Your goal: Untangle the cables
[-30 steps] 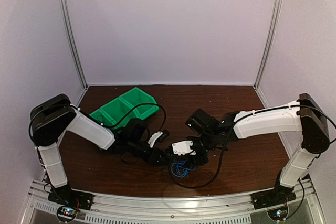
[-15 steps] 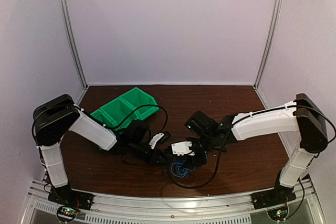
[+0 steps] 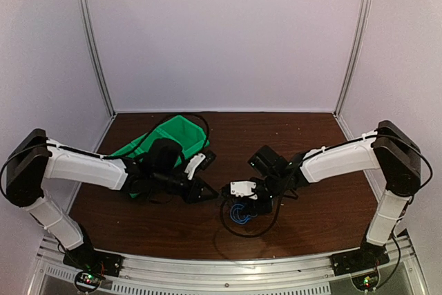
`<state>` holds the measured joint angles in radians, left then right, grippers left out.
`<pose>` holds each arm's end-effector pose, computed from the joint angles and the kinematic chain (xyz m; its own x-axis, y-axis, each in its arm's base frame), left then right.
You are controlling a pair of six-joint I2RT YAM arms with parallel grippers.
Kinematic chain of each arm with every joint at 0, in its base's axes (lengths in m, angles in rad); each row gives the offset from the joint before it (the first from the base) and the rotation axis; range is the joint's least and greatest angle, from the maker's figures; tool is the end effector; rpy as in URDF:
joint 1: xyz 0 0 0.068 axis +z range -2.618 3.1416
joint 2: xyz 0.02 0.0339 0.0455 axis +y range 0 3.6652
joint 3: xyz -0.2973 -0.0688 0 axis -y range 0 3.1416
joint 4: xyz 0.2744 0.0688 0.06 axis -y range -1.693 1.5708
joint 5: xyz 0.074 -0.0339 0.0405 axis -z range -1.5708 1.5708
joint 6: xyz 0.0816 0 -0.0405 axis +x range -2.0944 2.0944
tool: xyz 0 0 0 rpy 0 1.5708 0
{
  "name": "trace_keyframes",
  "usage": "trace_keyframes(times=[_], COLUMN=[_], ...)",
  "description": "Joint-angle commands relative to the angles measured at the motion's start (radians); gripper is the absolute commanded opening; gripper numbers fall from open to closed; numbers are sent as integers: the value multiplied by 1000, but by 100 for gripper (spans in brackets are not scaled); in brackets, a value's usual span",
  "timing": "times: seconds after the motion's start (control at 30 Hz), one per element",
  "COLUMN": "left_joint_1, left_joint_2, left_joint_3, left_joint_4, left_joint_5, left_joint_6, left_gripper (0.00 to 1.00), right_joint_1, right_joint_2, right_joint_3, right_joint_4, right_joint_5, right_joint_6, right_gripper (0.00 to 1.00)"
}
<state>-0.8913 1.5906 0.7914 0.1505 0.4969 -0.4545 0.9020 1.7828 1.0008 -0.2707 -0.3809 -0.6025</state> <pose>0.2062 -0.3172 0.1678 -0.7461 0.3095 -0.5895 0.6622 0.4371 -0.6086 0.2203 0.3277 0.1232 0.0336 -0.8059 -0.5911 -0.9994 -0.0310 -0.0145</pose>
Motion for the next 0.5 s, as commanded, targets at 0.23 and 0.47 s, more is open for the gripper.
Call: trace_keyframes(times=[0.23, 0.47], left_joint_1=[74, 131], left_joint_2=[-313, -407], left_joint_3=[116, 259], left_joint_4=[-312, -454], left_joint_5=[-232, -335], left_joint_6=[115, 184], left_gripper=[0, 0], right_joint_1=[-157, -255], right_joint_2=[-40, -80], right_joint_3=[-59, -99], right_joint_4=[4, -20], right_joint_5=[-23, -10], right_joint_6=[14, -20], right_gripper=[45, 45])
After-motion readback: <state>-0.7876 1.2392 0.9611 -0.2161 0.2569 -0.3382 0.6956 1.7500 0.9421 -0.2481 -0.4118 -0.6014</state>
